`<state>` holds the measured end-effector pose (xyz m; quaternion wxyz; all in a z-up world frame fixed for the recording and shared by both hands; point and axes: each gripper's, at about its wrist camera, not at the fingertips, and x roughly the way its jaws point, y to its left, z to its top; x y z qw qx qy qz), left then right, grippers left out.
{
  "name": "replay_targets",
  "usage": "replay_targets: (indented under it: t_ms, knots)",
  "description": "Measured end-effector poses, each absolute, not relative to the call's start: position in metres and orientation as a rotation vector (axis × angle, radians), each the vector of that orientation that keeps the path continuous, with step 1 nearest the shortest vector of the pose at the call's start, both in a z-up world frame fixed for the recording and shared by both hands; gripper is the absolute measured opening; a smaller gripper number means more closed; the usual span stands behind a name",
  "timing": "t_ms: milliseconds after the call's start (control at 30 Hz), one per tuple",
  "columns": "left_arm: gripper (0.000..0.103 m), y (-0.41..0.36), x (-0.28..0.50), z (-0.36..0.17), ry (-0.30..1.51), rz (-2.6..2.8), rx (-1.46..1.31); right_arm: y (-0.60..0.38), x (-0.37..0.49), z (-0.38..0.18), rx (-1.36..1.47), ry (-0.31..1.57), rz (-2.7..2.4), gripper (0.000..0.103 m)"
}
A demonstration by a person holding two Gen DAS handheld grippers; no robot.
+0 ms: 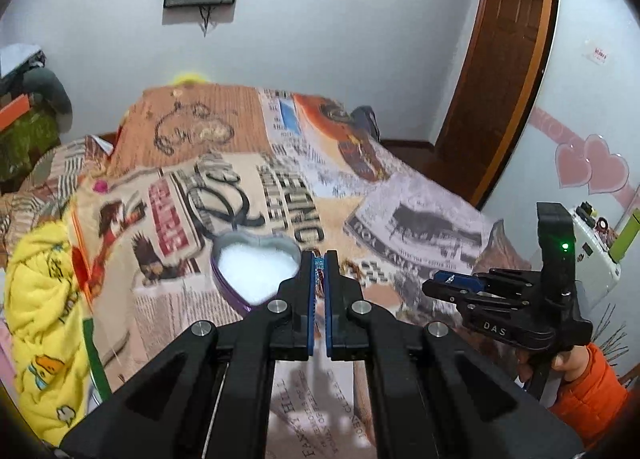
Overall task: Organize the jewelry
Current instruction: 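Carry the ring and earring in both tools over the purple heart tin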
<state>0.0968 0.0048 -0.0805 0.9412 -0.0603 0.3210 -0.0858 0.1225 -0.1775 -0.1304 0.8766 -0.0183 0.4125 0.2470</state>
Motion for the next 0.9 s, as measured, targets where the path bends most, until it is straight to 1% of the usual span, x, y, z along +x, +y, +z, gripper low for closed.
replay_targets:
  t_ms: [200,433,600,900]
  knots:
    - [0.002,0.014,0.098,-0.060,0.580,-0.149,-0.115,-0.150,0.128,-0.100,-0.028,0.775,0.572,0.019]
    - [0.002,0.026,0.107,-0.051,0.540,-0.117,-0.106,-0.121,0.138,-0.084,-0.036,0.719,0.631,0.019]
    - [0.002,0.036,0.121,-0.060,0.557,-0.101,-0.114,-0.103,0.147,-0.083,-0.031,0.714,0.668,0.019]
    - [0.002,0.052,0.148,-0.095,0.644,-0.083,-0.142,-0.078,0.167,-0.097,-0.043,0.754,0.706,0.019]
